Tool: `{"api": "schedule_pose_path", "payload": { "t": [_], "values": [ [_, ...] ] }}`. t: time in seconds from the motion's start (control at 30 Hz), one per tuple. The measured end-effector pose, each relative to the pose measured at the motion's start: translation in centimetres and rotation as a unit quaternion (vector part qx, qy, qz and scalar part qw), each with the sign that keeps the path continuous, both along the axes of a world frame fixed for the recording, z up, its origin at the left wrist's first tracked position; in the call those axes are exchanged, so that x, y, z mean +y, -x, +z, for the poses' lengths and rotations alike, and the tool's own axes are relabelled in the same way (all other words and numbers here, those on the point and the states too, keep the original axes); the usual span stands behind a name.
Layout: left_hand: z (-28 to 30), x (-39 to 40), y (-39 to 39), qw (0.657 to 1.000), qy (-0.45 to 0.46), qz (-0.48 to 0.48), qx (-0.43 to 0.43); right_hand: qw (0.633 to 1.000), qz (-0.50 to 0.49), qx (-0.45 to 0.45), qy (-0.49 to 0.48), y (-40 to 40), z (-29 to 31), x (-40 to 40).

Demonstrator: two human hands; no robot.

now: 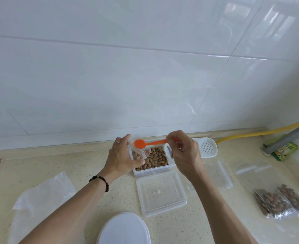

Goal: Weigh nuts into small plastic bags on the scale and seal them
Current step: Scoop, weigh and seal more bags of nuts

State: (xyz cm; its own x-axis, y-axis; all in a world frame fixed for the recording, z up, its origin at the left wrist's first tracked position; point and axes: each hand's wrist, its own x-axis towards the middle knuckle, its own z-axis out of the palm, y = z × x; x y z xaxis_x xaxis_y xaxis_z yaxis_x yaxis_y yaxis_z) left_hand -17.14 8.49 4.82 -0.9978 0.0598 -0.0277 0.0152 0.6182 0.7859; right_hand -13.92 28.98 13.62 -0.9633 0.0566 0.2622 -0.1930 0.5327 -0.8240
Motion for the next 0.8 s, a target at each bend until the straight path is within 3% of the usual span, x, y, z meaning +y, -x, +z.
{"api": "schedule_pose_path", "payload": {
  "t": [0.13,0.33,0.5,0.67,0.8],
  "values": [
    [-0.5,-0.9,0.0,0.999,0.041,0.012,0.006,0.987,-0.111,-0.028,0.111,0.9,-1.7,1.2],
    [-1.3,-3.2,-0.3,0.995,0.09,-0.011,0.044,0.975,-0.189,-0.115,0.005,1.2,-8.1,2.4],
    [-1.3,-3.6,-0.7,0.992,0.107,-0.03,0.057,0.977,-0.132,-0.166,0.021,0.8,-10.4,0.4],
    [-1.6,-3.4,-1.0,0.991,0.119,-0.029,0.052,0.949,-0.159,-0.246,0.116,0.9,-10.5,-0.2],
    [-1.8,-3.1,-0.9,0.989,0.139,-0.029,0.052,0.917,-0.23,-0.259,0.198,0.8,-10.7,0.2]
  ]
}}
